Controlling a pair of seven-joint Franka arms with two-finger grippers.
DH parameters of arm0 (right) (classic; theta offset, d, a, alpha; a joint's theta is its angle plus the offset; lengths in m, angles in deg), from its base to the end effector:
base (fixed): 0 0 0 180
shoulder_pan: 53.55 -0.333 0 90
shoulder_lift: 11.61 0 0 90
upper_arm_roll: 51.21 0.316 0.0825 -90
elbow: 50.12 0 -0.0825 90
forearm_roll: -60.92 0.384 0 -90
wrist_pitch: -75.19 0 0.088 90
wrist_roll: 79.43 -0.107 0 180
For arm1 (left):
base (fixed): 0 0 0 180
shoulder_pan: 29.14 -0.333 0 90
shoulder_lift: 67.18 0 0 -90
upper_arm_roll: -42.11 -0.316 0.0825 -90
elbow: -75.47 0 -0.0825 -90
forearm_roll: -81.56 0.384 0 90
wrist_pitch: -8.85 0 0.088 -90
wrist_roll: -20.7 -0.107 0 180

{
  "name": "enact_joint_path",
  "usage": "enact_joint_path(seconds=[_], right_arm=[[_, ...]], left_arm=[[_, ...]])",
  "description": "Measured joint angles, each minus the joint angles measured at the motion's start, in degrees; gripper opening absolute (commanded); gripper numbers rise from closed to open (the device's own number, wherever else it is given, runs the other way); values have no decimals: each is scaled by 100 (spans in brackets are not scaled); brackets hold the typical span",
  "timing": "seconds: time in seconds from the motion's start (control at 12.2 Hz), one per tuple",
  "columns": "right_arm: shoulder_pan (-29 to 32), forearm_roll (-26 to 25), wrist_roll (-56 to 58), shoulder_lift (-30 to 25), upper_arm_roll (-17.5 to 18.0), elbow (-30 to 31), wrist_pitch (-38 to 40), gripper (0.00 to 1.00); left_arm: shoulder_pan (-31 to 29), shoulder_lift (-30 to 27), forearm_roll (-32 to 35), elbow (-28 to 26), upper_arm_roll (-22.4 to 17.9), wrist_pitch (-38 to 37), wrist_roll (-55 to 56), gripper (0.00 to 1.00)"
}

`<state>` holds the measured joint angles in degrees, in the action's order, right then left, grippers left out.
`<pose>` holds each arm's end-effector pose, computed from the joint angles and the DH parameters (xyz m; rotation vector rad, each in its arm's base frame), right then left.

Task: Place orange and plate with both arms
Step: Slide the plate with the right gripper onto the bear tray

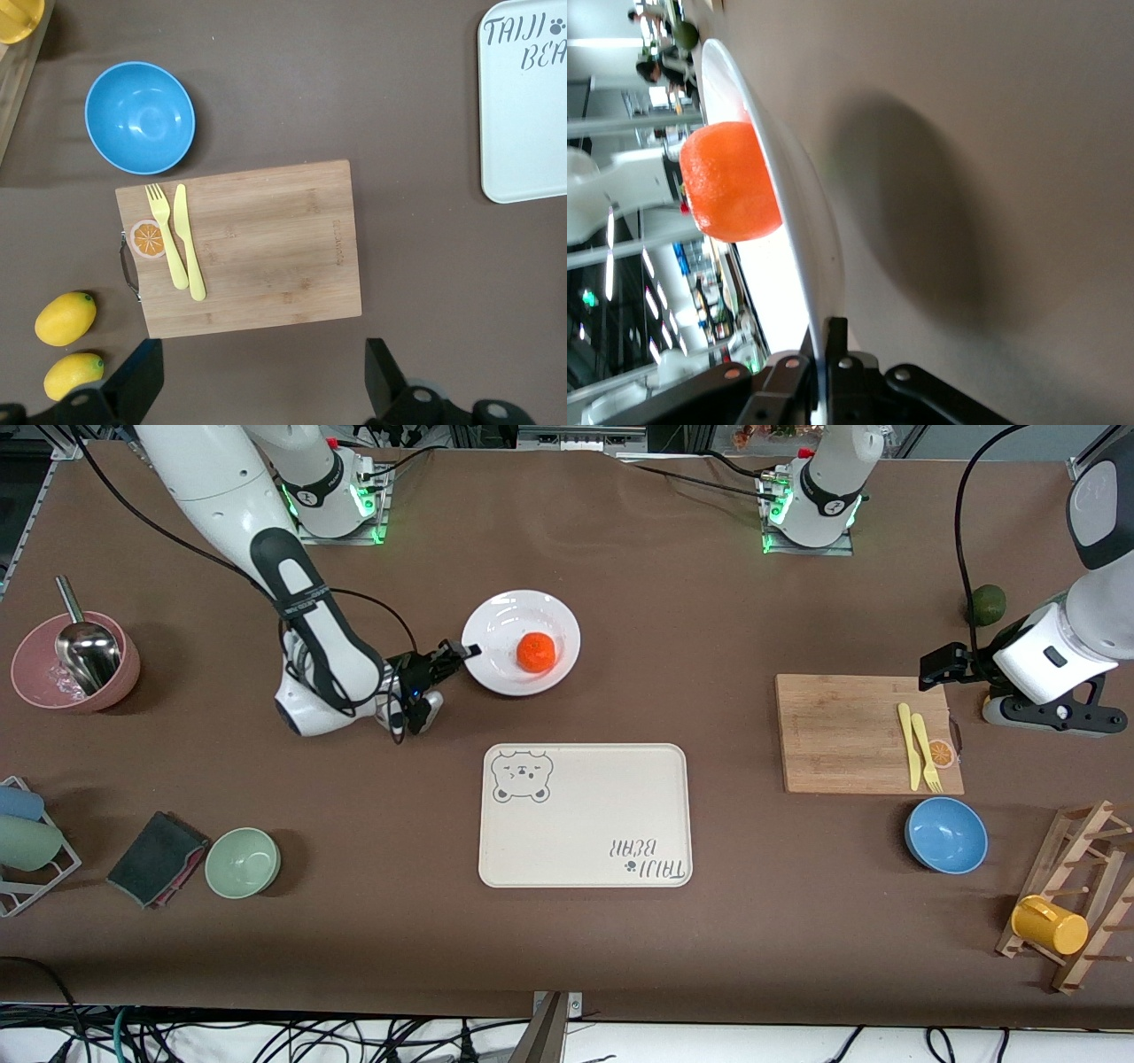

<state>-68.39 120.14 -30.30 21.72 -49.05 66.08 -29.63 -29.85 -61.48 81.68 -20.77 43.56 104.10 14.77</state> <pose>0.4865 0.2221 0.1463 -2.0305 -0.4555 0.5072 0.5811 -0.0067 0.5240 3.1252 -0.1826 -0.1827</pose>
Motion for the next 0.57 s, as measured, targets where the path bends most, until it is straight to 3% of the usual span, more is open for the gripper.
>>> enact_joint_path(seconds=[0.33,0.57], right_arm=[[27,278,-1658,276,4,-1276,-72,0],[-66,557,-2296,1170,42,-2450,-582,0]], left_arm=[[0,0,0,1,0,0,0,100],[3,0,0,3,0,0,0,100]])
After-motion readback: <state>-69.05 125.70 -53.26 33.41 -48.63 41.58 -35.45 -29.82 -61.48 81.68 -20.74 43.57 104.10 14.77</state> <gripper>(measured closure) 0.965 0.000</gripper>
